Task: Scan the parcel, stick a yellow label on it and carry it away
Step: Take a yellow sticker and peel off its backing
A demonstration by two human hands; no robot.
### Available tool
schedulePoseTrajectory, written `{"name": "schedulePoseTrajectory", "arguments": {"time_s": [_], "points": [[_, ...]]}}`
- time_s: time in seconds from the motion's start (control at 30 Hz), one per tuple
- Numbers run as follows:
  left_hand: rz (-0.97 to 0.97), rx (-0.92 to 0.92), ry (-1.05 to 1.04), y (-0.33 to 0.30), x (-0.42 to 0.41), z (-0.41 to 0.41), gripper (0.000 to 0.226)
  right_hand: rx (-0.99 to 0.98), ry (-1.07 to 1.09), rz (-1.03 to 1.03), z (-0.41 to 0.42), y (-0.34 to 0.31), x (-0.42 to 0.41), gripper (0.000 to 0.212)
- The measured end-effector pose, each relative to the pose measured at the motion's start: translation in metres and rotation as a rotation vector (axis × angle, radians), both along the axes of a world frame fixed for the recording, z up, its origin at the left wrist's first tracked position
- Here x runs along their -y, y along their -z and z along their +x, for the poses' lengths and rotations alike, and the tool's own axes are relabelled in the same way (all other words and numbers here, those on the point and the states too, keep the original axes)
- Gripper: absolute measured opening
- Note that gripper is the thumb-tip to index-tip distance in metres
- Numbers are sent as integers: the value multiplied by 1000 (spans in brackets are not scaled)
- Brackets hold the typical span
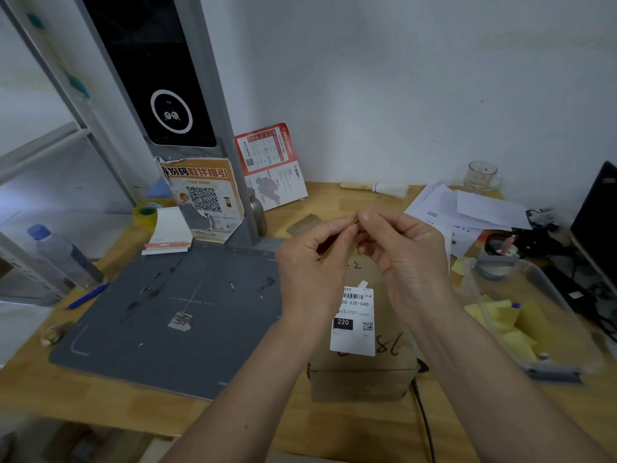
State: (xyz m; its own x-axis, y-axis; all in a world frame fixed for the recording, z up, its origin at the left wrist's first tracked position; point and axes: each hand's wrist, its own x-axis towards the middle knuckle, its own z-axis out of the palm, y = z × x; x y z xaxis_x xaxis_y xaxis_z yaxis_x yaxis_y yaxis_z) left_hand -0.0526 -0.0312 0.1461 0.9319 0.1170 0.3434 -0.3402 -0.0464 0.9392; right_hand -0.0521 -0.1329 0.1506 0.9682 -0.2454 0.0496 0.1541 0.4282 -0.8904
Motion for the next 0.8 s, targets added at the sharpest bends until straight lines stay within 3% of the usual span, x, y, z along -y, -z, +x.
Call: {"name": "schedulePoseTrajectory", "arguments": {"time_s": [0.53, 0.6, 0.8], "points": [[-33, -16, 8, 0, 4, -7, 17, 23, 26, 8, -6, 5, 2, 14], [-42, -15, 7, -1, 4, -8, 17, 24, 26, -14, -6, 4, 2, 7], [-52, -16, 0, 0, 5, -7, 20, 56, 51, -101, -10, 2, 1, 16]]}}
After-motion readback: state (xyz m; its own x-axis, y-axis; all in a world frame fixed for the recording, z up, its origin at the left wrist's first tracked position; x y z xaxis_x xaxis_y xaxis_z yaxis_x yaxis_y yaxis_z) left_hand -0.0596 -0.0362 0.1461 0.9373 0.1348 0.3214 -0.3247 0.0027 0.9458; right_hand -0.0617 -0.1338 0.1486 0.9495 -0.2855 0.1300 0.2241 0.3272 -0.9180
